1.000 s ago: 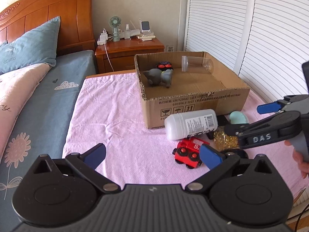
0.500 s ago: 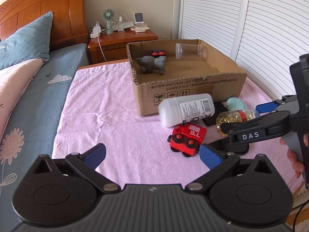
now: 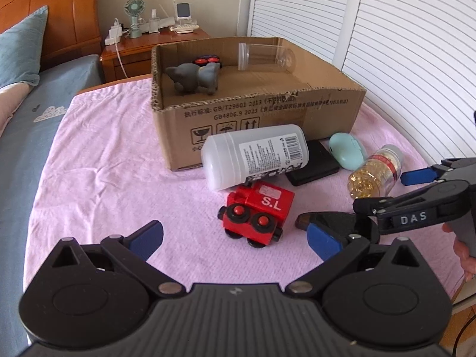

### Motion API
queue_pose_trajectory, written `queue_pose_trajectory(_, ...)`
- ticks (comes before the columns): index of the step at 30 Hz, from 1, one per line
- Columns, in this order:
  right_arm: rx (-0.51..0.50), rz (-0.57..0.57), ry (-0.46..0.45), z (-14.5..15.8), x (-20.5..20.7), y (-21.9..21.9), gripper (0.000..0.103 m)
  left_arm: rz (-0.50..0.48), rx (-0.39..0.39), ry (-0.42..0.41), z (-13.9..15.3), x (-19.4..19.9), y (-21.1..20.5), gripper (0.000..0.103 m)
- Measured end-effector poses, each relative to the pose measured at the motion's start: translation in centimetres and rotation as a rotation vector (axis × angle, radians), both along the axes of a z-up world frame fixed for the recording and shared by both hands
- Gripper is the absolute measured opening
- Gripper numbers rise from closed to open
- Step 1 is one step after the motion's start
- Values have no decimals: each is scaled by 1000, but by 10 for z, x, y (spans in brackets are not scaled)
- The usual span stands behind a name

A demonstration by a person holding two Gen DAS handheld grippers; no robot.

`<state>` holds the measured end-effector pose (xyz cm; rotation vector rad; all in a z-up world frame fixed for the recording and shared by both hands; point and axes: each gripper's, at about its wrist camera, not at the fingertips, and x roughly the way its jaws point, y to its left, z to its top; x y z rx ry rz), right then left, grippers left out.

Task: Organize rigid objects
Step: 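Grasp the red S.L train with the left gripper while the right gripper approaches the gold capsule jar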

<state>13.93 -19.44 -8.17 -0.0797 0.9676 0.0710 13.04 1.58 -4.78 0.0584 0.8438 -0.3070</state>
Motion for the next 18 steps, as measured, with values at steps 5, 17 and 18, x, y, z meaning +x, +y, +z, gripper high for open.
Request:
queue_pose_trajectory(5,0,24,-41,-2,-7,-2,103,-36,33,-15,-10,12,-7,101)
queue_pose_trajectory(17,4,33,-72,-3,-11,-3,103,-114,39,-37,-24,23,-17,77)
queue_pose_trajectory(18,5,32,-72,-3,-11,-3,103,-123,36,-43,-23,22,-18,70)
